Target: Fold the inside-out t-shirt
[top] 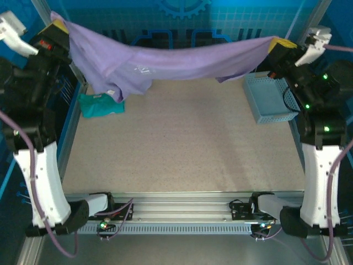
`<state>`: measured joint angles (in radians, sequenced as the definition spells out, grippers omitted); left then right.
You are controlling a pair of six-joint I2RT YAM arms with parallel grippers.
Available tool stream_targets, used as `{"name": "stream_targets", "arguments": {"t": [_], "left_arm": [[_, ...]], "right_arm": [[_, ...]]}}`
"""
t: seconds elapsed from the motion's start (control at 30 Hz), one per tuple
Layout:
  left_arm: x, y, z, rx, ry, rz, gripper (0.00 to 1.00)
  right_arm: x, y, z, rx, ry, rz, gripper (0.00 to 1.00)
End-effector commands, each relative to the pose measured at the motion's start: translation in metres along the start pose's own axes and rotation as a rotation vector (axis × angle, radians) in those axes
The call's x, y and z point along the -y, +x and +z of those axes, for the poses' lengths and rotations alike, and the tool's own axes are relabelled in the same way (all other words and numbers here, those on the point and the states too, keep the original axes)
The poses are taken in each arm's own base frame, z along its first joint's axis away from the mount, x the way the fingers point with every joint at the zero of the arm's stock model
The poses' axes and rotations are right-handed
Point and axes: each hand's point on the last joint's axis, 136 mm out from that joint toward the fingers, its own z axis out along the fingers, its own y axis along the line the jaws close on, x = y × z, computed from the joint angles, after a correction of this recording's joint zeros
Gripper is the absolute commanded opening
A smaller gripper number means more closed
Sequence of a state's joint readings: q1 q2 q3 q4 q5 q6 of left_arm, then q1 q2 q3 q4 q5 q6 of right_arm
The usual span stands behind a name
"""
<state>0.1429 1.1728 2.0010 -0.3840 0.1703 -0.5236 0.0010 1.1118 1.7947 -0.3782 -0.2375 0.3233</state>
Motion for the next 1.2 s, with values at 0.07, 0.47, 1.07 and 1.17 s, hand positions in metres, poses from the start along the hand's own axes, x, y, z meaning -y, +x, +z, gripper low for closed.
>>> {"name": "stream_targets", "arguments": {"t": [0.07, 0.47, 1.07, 1.17], "left_arm": [[0.018, -0.018, -0.044, 0.071, -0.003, 0.085, 0.00], [-0.007, -0.012, 0.004, 0.043, -0.053, 0.115, 0.00], [-0.267, 0.304, 0.270, -0.445, -0.291, 0.053, 0.11], [-0.275, 0.328, 0.280, -0.466, -0.287, 0.043, 0.31]], "right_arm": [[-0.019, -0.019, -0.059, 0.040, 0.035, -0.065, 0.00], [-0.005, -0.023, -0.061, 0.022, 0.132, -0.131, 0.00], [0.156, 0.282, 0.256, -0.524, 0.274, -0.047, 0.01], [0.176, 0.338, 0.280, -0.640, 0.308, -0.027, 0.21]]}}
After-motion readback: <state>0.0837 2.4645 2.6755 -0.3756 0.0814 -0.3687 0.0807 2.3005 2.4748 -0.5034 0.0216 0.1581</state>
